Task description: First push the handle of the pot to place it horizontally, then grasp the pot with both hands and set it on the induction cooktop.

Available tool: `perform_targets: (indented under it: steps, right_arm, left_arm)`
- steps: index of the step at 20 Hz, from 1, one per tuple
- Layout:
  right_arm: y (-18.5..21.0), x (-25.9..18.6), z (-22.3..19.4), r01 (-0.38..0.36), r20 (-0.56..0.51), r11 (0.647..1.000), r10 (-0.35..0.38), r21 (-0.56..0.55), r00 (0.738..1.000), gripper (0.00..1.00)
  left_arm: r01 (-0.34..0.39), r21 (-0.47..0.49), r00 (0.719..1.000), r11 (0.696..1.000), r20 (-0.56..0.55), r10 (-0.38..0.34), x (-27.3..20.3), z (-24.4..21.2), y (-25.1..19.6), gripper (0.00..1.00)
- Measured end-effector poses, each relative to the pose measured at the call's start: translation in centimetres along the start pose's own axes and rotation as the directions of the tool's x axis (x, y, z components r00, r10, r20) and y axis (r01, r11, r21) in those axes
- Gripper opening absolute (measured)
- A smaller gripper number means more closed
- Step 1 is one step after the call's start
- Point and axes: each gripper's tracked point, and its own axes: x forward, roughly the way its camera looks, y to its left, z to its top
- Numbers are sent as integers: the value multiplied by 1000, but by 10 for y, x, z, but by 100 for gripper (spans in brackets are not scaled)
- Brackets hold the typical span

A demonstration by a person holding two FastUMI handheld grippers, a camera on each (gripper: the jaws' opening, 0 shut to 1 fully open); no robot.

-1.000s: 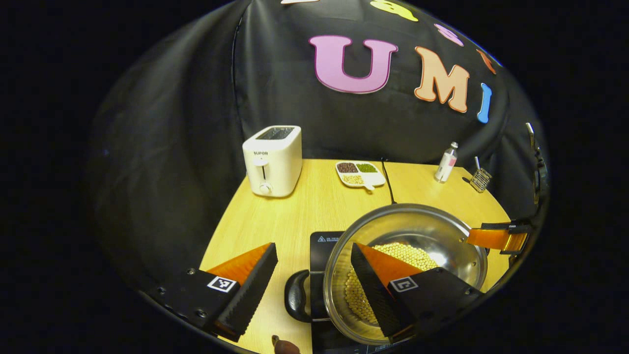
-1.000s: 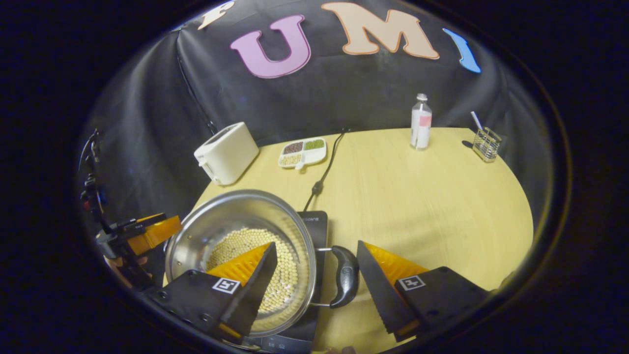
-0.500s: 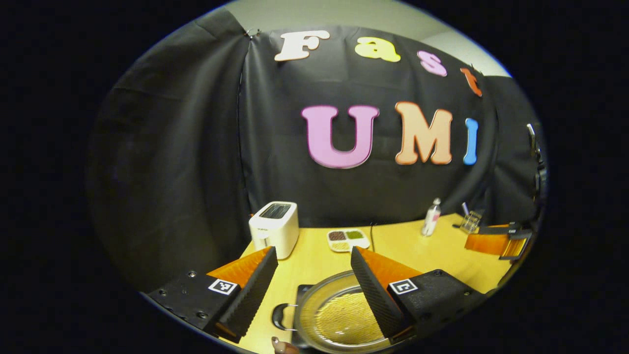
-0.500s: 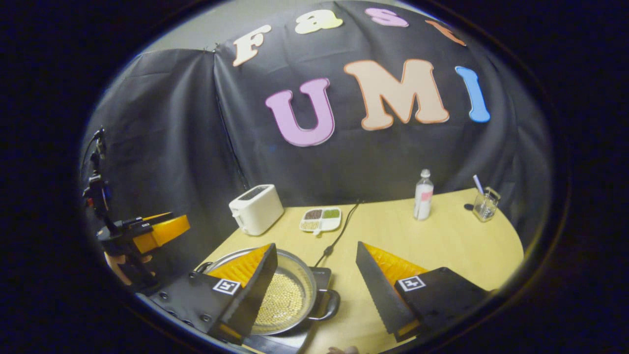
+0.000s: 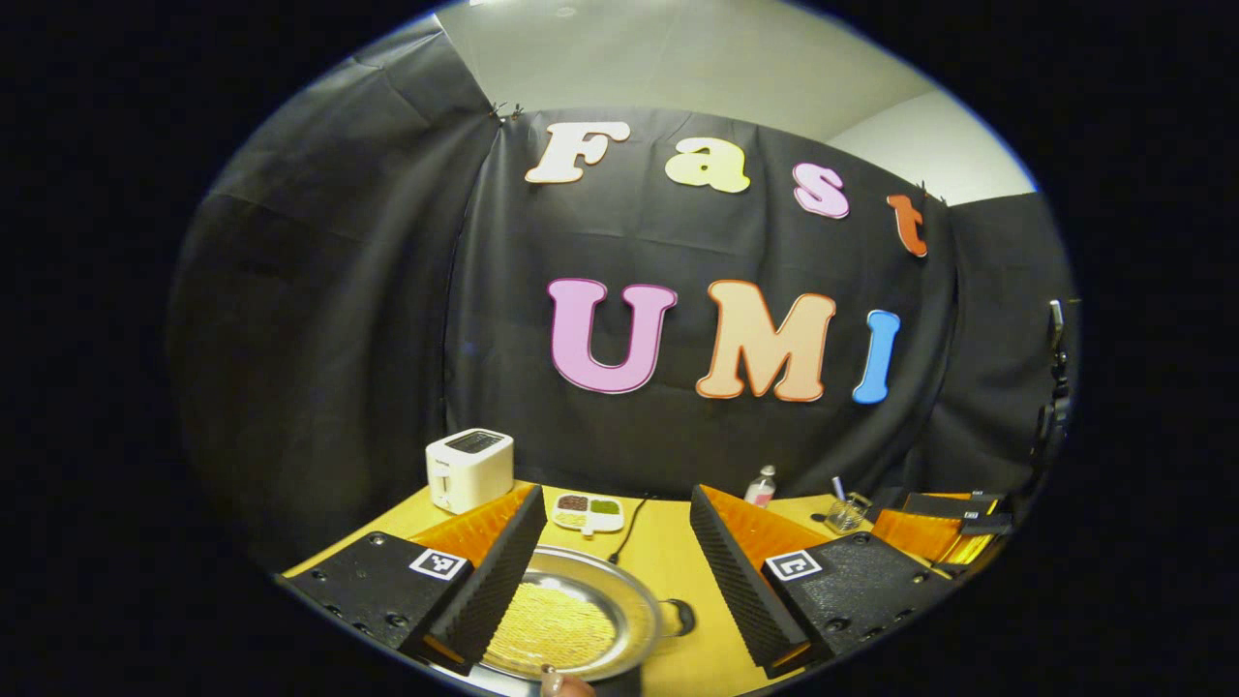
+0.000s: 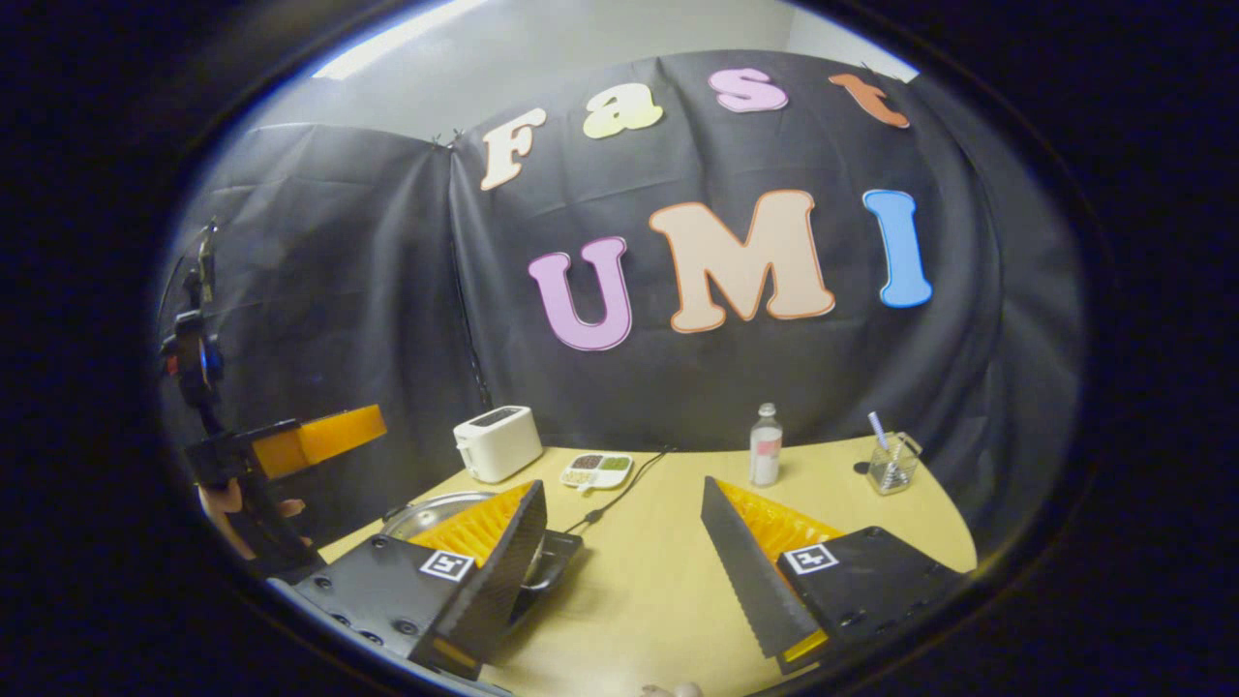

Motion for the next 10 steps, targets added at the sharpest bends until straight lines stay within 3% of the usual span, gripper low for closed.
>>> perform_targets:
  steps: [1, 6, 10]
  right_arm:
    - [-8, -11, 3, -8, 15, 1000, 8, -13, 1000, 93]
    - [-53, -47, 13, 18, 56, 999, -20, 26, 998, 93]
    - [-74, -63, 35, 48, 131, 994, -60, 95, 990, 93]
  left_arm:
    - [3, -1, 1000, 1000, 14, -3, -6, 1, -15, 96]
    - [9, 1, 1000, 1000, 21, -9, -32, -8, -73, 94]
    - [81, 8, 997, 997, 18, -81, -37, -9, -112, 94]
